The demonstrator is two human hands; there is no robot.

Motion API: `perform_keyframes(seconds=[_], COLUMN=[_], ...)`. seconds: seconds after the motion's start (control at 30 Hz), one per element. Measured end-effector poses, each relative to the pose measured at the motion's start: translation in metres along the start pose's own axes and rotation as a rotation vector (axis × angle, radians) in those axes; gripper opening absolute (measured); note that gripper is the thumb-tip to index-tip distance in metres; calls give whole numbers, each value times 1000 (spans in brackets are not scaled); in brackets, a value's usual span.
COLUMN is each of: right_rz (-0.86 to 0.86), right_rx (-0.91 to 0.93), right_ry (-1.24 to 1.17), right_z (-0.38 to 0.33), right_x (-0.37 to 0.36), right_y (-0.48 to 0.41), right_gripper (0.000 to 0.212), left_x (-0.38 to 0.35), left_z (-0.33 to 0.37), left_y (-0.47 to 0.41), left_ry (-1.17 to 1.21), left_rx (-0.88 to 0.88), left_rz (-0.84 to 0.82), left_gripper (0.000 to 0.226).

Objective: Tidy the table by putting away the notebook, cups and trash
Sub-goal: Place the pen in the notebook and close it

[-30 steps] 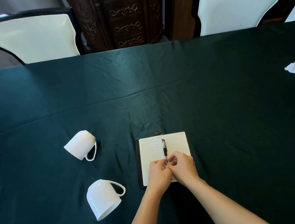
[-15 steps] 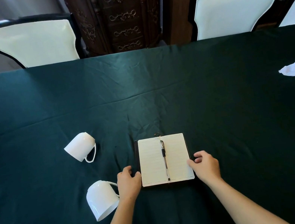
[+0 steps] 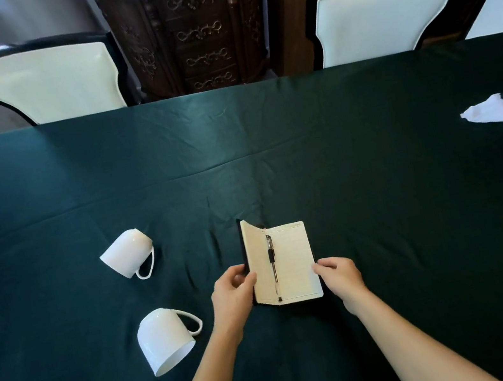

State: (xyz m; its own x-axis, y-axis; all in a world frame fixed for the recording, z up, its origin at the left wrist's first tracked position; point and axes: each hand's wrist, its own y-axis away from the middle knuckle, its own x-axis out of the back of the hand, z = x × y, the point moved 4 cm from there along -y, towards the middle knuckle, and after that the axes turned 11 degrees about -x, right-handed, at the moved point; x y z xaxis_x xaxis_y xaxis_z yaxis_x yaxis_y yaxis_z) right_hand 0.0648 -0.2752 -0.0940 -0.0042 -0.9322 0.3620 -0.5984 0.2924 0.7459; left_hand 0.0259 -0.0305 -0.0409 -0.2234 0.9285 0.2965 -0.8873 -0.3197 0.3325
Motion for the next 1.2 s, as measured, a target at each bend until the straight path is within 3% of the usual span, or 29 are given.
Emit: perform_keyframes(seconds=[0.17, 0.27, 0.43, 0.57, 0.7, 0.83, 0.93, 1.03, 1.2], right_rz=[-113, -177, -224, -223, -174, -163, -218, -223, -321], right_rx=[-56, -68, -96, -73, -45, -63, -46, 15, 160], right_ry=[-110, -170, -224, -211, -150, -134, -179, -206, -290], right_z=[3, 6, 7, 10, 9, 5, 0, -9, -30], right_x=[-2, -3, -2, -3, -4, -6, -7, 3, 33], right_y=[-5, -6, -7, -12, -17, -17, -7, 11, 61], right_gripper=[30, 18, 33, 26, 17, 25, 21, 25, 24], left_x=[-45, -72, -106, -132, -138, -119, -93, -65, -40], left_z=[29, 40, 42, 29, 15, 5, 6, 11, 42], left_y=[15, 17, 17, 23, 29, 21, 18, 18, 27], left_ry=[-132, -256, -510, -810, -965, -708, -462, -350, 113], left_rx=[-124, -161, -202, -199, -193, -116, -130, -87, 8], left_rz=[-41, -63, -121, -313, -359, -374, -224, -120, -225], left_gripper=[9, 10, 17, 34, 61, 59, 44, 46, 36])
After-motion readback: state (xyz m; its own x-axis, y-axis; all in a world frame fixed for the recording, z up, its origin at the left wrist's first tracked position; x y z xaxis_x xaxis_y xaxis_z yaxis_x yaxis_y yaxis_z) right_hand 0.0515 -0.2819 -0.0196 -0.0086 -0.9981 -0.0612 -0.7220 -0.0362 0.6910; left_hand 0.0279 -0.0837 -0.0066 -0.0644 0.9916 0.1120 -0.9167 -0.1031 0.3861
